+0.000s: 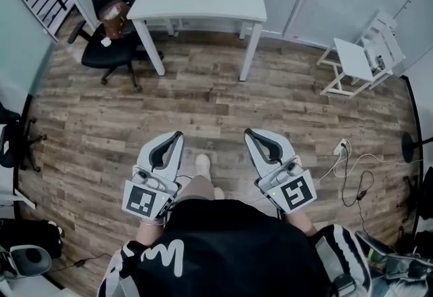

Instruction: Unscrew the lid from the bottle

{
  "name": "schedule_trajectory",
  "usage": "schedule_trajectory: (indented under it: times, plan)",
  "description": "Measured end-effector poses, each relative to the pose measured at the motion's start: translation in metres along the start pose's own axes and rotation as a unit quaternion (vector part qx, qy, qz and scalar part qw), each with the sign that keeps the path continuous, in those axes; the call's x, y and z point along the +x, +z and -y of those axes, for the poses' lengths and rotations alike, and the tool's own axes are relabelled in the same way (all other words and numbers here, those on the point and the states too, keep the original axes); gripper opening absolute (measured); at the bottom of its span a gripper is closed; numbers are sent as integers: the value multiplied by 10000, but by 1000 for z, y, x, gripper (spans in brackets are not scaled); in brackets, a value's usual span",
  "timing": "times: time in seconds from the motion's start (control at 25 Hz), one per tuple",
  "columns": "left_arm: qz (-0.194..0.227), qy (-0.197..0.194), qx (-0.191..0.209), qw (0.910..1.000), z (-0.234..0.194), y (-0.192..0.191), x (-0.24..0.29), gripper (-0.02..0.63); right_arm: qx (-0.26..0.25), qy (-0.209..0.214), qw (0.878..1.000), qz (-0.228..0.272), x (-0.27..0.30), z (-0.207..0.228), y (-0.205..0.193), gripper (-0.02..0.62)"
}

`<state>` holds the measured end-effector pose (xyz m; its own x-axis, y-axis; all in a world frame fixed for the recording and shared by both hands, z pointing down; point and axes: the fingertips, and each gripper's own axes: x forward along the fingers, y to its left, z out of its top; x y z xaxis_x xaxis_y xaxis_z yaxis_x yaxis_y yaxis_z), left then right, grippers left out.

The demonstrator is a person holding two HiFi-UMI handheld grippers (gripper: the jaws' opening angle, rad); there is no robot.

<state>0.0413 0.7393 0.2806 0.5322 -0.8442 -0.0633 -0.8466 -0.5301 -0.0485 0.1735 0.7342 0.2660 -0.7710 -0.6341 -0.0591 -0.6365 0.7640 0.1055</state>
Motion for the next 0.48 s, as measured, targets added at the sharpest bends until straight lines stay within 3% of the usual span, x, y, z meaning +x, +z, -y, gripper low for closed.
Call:
schedule_trajectory:
  times: [0.2, 0.48]
  plan:
    - [-138, -121, 37, 9998, -2, -12, 15, -6, 18, -196, 9997, -162, 4, 16, -13, 2]
    - [-11, -326, 59, 9995, -32, -9, 59, -6, -44, -364, 9987, -359, 30, 55, -26, 0]
